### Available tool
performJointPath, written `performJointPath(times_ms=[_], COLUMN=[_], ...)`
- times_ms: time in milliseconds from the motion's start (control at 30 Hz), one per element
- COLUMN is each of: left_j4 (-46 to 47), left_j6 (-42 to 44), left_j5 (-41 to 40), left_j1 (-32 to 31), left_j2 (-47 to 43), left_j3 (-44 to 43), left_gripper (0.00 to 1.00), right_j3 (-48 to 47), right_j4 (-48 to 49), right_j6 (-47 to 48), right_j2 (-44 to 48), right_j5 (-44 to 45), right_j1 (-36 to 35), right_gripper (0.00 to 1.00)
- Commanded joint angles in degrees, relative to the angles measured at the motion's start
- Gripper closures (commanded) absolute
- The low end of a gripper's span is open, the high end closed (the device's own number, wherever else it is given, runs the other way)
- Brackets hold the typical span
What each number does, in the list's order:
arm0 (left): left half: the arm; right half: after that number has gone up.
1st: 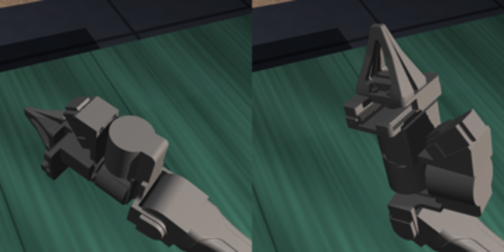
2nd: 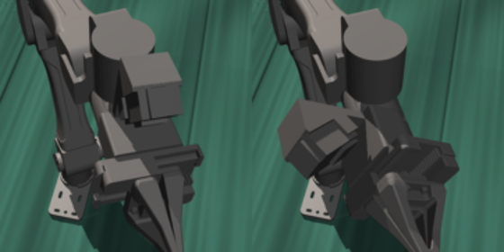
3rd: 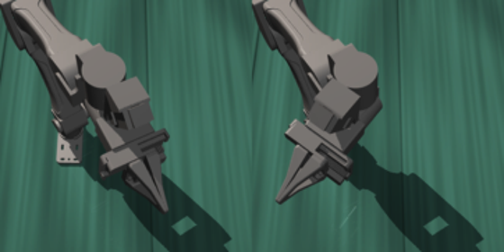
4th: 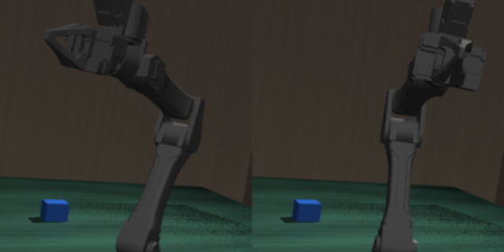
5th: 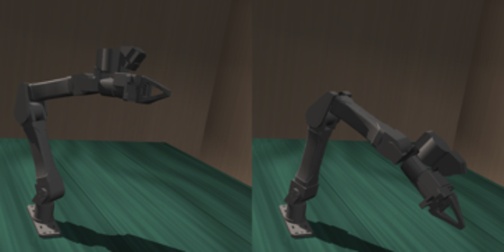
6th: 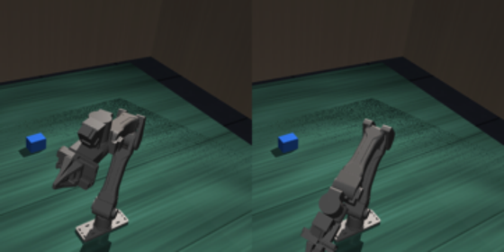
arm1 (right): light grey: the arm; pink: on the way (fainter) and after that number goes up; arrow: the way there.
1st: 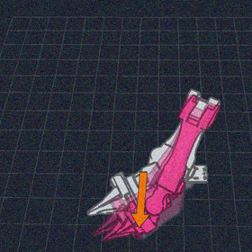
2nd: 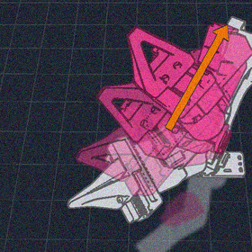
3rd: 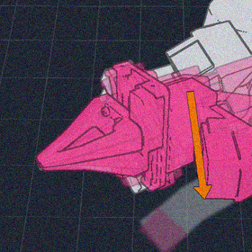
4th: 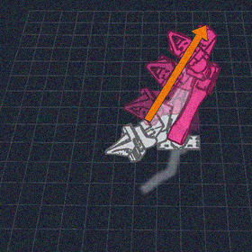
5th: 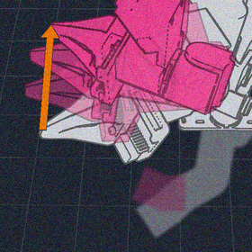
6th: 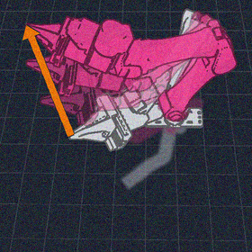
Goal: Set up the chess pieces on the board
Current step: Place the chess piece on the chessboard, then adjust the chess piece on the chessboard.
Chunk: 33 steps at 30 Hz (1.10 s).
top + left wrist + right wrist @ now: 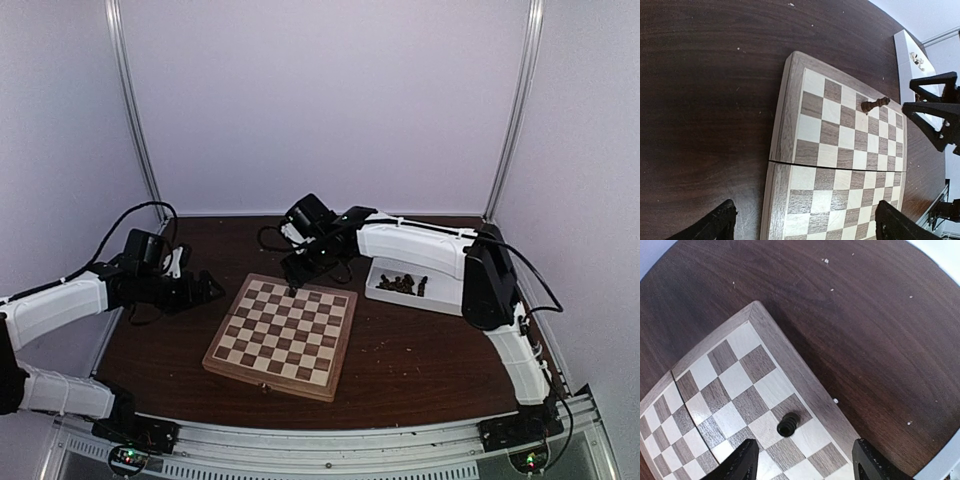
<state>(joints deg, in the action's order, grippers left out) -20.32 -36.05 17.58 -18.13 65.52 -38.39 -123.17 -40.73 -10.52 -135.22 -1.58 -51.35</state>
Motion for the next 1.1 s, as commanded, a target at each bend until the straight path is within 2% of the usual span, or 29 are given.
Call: performJointPath(times_ms=[0, 200, 467, 633, 900, 1067], left_j4=[1.8, 1.1, -7.71, -9.26, -14.94, -19.79], left_j6=[2.36, 3.96, 9.98, 10.48, 12.92, 14.24], left_j5=[-0.11, 0.98, -11.32, -11.93, -14.5, -16.64], left_j1=[-0.33, -2.24, -13.78, -16.48, -20.41, -21.88], left_j2=[2.77, 8.92, 21.92, 28.42, 39.19, 45.51], left_j3=[-4.44, -10.55, -26.0, -32.94, -44.31, -51.23], left_gripper=[0.03, 0.1, 0.17, 0.25, 0.27, 0.35], right_j3=[6.97, 21.76, 39.23, 48.59, 54.26, 55.06], right_j4=[4.68, 9.15, 10.45, 12.03, 12.72, 12.66], right_j6=[-1.1, -3.09, -5.2, -6.5, -6.94, -6.36], right_j2=[11.55, 23.2, 35.03, 41.12, 45.56, 46.02], right_j5=[1.89, 4.61, 7.36, 6.82, 6.92, 7.07], right_j1=[1.89, 5.45, 11.86, 15.66, 19.35, 20.21], right_gripper=[0.33, 0.33, 0.34, 0.34, 0.34, 0.35])
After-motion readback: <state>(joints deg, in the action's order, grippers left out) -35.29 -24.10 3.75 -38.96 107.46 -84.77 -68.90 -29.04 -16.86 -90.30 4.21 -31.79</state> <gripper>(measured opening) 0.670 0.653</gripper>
